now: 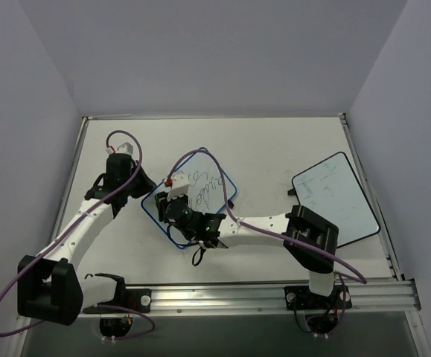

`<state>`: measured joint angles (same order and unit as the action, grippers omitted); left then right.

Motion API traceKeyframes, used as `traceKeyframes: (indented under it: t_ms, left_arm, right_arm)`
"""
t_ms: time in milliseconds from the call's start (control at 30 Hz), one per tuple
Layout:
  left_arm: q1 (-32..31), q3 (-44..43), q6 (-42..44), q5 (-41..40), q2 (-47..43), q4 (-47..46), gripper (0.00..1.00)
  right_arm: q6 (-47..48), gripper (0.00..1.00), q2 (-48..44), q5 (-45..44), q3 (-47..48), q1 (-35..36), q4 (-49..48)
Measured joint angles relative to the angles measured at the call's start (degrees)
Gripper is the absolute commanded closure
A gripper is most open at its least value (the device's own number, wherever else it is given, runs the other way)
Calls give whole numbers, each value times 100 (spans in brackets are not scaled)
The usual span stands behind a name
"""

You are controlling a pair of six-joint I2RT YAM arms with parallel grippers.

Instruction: Erase the whiteboard

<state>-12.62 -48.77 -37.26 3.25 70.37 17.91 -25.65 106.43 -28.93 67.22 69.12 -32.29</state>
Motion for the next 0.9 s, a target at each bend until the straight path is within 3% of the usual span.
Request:
traceKeyframes:
  t_ms: [267,900]
  left_arm:
    - [-15,-22,26,-17,15,-20,98]
    - [-81,-79,92,-46,35,-59,98]
  right_arm:
    - [2,100,170,22,57,57,61]
    - [-170,100,-22,-138,-483,-732,-293]
